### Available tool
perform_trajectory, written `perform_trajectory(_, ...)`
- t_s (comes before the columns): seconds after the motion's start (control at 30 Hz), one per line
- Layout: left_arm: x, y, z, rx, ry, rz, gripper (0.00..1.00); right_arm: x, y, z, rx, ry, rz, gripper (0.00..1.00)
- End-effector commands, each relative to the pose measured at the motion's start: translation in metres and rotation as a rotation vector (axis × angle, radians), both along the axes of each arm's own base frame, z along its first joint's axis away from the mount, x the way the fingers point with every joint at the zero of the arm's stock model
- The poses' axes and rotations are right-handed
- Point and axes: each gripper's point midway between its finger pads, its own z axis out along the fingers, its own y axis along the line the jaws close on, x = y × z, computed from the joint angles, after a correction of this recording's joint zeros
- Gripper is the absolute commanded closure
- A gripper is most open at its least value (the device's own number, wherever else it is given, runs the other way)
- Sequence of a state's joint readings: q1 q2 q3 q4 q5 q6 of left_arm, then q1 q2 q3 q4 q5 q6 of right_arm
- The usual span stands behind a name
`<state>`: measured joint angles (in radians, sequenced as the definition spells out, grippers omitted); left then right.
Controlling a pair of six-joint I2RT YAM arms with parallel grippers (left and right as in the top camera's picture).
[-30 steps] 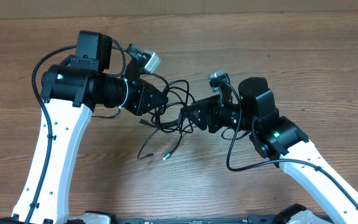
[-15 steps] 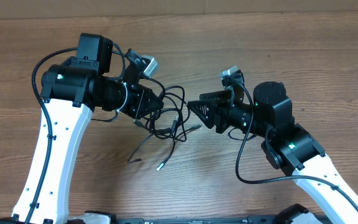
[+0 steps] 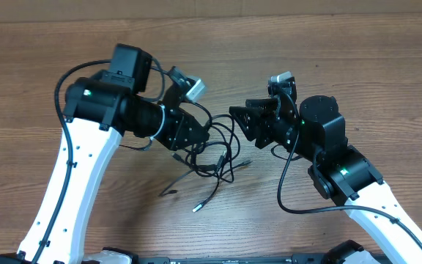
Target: Untangle cables
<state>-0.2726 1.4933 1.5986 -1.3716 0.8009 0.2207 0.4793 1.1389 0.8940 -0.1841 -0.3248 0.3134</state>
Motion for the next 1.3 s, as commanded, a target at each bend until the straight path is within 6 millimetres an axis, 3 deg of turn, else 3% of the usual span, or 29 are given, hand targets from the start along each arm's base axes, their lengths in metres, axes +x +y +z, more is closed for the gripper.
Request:
perform_trajectory(0.0,-0.005,-0.011,0.014,-0.053,-0.048,-0.053,0.96,0.002,-0.003,-0.002,-0.016,0.002,-0.015,0.54)
perform_trajectory(0.33,0.018,0.000,0.008,0.012,-0.034,0.091,0.96,-0.008,-0.008,-0.028,-0.071,0.107,-0.014,0.55)
perform_trajectory(0.57,0.022,-0.001,0.009,0.009,-0.048,0.098,0.95,-0.022,-0.015,-0.050,-0.125,0.209,-0.014,0.57)
perform_trajectory(0.77,0.037,0.016,-0.004,0.117,0.001,0.266,0.96,-0.040,-0.015,-0.040,-0.083,0.241,0.015,0.59)
perform_trajectory(0.9,0.041,0.019,-0.005,0.133,0.005,0.303,0.96,-0.058,-0.009,-0.024,0.115,0.423,-0.015,0.65)
perform_trajectory(1.03,0.046,0.013,0.000,0.102,-0.018,0.301,0.96,-0.076,0.005,-0.021,0.295,0.699,-0.026,0.56)
perform_trajectory(1.17,0.050,0.003,0.009,0.040,-0.021,0.299,0.95,-0.092,0.017,-0.034,0.322,0.887,-0.031,0.60)
perform_trajectory(1.27,0.050,0.000,0.012,0.019,-0.023,0.288,0.96,-0.092,0.023,-0.050,0.308,0.964,-0.081,0.61)
